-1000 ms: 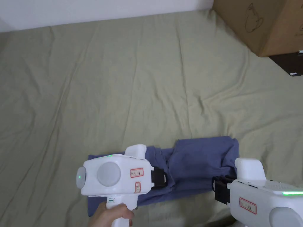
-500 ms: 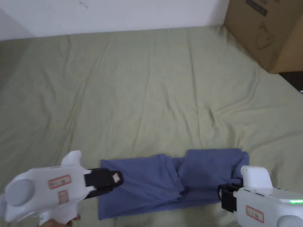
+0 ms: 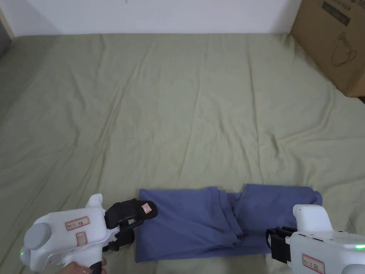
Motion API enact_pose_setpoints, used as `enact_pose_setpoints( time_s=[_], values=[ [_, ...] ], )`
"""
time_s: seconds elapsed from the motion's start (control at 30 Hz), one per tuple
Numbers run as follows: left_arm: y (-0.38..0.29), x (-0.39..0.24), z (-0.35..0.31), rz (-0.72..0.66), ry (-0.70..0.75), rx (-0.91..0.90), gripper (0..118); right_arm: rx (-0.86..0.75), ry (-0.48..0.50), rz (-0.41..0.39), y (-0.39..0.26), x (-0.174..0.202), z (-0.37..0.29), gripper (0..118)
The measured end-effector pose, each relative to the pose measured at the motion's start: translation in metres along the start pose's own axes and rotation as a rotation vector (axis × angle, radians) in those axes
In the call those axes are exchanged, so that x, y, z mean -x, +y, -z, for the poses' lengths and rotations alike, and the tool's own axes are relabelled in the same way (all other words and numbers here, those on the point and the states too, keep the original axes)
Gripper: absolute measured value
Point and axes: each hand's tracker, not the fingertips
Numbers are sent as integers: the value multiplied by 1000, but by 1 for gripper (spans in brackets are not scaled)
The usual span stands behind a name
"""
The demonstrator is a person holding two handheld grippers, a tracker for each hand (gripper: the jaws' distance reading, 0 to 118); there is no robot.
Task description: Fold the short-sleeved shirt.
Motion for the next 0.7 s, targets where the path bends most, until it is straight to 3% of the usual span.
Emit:
enact_pose_setpoints(
  time_s=[0.03,0.07,0.1,0.13,0.2,0.27,0.37,0.57,0.7],
  values=[
    [0,2,5,-11,-13,11,113,4,0,-4,0,1,1,2],
    [2,4,4,-1,-20,20,96,9,1,-9,1,2,2,2],
    [2,3,5,12,-26,27,48,13,-2,-13,1,3,2,2],
    [2,3,5,24,-21,30,48,17,-4,-17,1,3,3,2],
    [10,18,17,37,153,45,11,23,-5,-24,1,5,3,2],
    [14,21,10,28,47,64,10,30,-6,-30,1,6,4,2],
    [11,11,-3,49,36,66,10,26,-12,-37,2,8,2,2],
    [34,17,-39,105,107,56,10,22,-8,-33,5,10,3,2],
    [46,26,-92,118,233,-26,10,22,-7,-42,4,12,2,2]
  ],
)
